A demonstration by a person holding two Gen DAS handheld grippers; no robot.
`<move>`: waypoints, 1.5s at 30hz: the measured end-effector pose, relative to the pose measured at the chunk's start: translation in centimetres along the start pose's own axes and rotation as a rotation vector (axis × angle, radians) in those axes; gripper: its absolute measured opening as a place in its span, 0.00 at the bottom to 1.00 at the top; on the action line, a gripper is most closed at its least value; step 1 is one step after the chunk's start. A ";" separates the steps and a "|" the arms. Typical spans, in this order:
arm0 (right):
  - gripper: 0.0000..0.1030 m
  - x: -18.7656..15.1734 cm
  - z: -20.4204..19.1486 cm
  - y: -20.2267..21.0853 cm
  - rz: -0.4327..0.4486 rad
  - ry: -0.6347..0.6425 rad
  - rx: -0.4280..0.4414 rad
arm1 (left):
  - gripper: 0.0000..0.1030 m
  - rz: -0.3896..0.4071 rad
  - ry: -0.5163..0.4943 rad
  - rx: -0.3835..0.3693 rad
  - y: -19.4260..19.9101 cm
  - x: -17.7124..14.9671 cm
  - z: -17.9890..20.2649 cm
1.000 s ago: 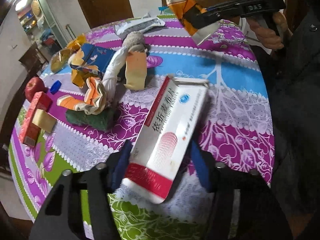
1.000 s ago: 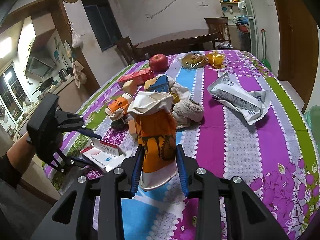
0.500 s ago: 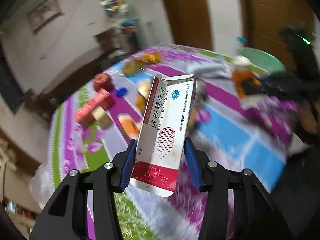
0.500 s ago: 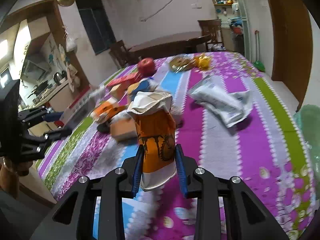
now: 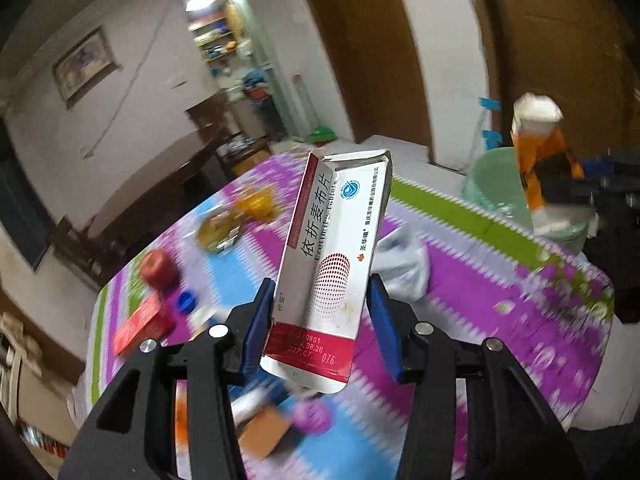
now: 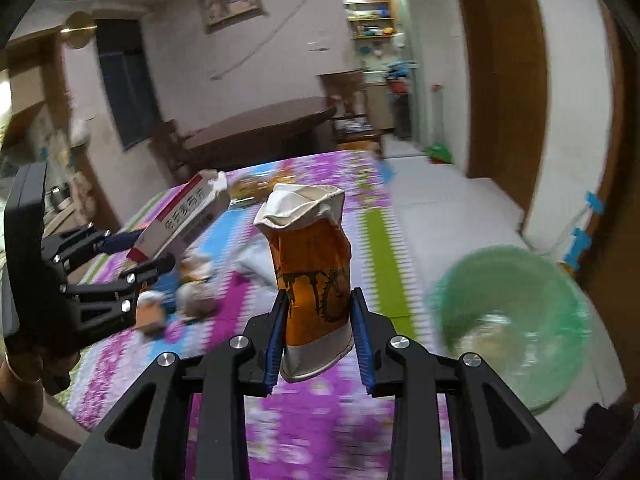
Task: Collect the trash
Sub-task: 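Carry both items over the green bin and open both grippers to drop them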
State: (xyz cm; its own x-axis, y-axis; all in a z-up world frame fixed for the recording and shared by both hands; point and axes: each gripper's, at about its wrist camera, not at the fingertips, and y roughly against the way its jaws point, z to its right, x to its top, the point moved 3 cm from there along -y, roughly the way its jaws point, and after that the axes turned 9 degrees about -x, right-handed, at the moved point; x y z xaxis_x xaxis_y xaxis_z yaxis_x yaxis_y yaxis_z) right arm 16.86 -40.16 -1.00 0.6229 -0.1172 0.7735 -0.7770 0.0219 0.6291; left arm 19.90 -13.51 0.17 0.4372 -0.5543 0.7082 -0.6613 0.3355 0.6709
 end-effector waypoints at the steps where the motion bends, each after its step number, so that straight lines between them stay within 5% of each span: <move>1: 0.31 0.4 1.2 0.2 0.000 -0.008 -0.019 | 0.44 0.003 -0.022 -0.004 -0.7 0.9 1.1; 12: 0.31 2.4 15.5 1.2 -0.064 -0.109 -0.242 | 0.44 -0.014 -0.126 -0.074 -6.7 6.9 8.9; 22: 0.31 1.2 21.8 -0.6 -0.162 -0.118 -0.325 | 0.44 -0.022 -0.159 -0.106 -9.9 10.1 13.8; 45: 0.31 -1.6 23.9 -7.4 -0.376 -0.168 -0.314 | 0.44 -0.115 -0.217 -0.157 -15.7 12.3 19.1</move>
State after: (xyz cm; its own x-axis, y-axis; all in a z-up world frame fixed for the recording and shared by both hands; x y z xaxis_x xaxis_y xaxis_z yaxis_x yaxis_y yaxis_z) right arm 19.50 -63.91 -8.75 0.8105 -0.3316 0.4828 -0.4218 0.2415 0.8739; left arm 24.00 -40.12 -5.87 0.3517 -0.7400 0.5733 -0.5049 0.3658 0.7818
